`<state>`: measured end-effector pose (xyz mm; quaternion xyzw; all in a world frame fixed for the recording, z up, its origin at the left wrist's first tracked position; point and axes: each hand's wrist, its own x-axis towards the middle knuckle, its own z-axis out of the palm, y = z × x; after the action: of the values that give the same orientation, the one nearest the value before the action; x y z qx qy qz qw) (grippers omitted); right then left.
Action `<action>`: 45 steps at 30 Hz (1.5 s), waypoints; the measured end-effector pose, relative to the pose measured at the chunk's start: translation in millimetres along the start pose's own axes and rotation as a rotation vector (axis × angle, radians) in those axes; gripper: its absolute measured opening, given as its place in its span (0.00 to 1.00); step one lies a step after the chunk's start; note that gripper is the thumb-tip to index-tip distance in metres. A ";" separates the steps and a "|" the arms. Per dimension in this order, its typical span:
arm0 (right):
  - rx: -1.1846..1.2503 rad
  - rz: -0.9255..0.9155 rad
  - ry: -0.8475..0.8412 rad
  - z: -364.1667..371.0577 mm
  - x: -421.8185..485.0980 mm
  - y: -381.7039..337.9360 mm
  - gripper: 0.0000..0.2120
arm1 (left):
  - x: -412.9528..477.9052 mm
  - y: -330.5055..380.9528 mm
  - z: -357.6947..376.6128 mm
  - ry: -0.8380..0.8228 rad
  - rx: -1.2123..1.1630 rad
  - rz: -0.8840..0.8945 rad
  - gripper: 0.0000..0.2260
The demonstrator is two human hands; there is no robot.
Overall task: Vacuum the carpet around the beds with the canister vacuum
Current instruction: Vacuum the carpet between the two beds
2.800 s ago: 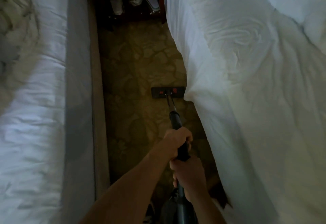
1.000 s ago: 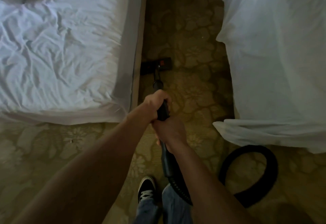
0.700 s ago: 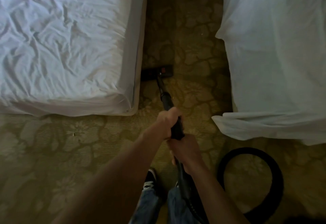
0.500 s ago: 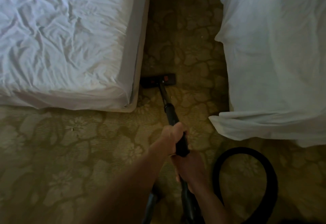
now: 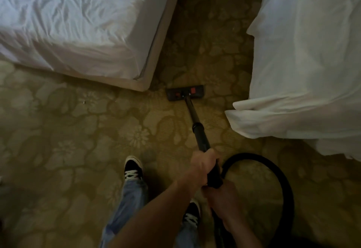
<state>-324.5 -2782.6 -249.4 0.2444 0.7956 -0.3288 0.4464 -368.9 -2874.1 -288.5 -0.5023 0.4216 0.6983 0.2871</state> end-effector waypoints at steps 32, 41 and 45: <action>-0.406 -0.295 -0.170 363.6 -188.9 20.8 0.01 | -127.5 -151.7 -407.6 0.176 -0.532 0.160 0.04; -0.547 -0.389 -0.297 504.7 -250.4 35.2 0.04 | -167.2 -212.6 -559.7 0.375 -0.718 0.136 0.06; -0.625 -0.456 -0.340 558.4 -264.8 23.1 0.02 | -174.0 -228.1 -620.8 0.448 -0.835 0.184 0.10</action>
<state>125.8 -3206.5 -241.0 -0.1424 0.8058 -0.1978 0.5397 161.7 -3305.3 -279.8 -0.6733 0.1991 0.7051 -0.0997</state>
